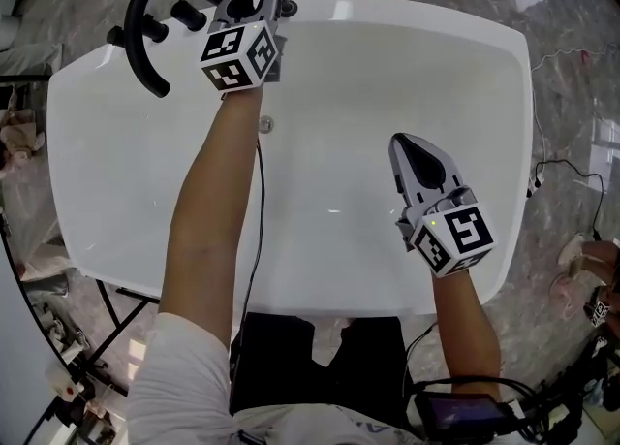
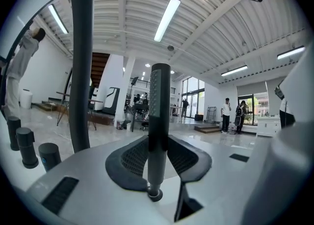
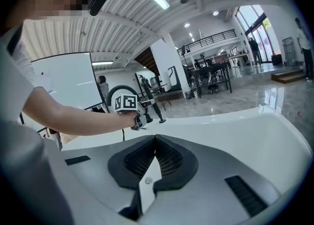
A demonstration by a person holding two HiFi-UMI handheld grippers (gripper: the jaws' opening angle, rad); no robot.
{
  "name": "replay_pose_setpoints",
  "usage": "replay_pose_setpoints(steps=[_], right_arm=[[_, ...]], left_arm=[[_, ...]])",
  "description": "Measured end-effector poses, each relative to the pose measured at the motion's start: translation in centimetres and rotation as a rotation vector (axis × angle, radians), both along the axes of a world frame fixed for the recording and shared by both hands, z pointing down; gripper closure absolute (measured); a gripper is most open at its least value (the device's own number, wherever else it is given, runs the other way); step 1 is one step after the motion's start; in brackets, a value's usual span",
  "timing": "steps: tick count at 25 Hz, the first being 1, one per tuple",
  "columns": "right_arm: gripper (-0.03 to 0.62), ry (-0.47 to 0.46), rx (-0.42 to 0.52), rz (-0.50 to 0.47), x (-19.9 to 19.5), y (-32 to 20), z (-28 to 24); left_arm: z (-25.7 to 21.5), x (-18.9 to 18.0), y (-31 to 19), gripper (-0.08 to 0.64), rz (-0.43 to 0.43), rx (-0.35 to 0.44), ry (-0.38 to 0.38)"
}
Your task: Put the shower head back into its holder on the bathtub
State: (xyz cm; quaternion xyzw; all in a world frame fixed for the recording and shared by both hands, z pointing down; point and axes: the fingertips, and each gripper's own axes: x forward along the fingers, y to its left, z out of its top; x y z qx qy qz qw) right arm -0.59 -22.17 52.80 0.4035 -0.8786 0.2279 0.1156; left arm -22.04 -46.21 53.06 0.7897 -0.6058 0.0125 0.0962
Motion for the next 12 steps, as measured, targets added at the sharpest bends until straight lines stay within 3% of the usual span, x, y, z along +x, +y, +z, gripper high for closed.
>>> replay_pose_setpoints(steps=[12], right_arm=[[0.581, 0.014, -0.071, 0.043, 1.8, 0.8, 3.3]], left_arm=[[2.7, 0.5, -1.0, 0.431, 0.031, -0.027, -0.050]])
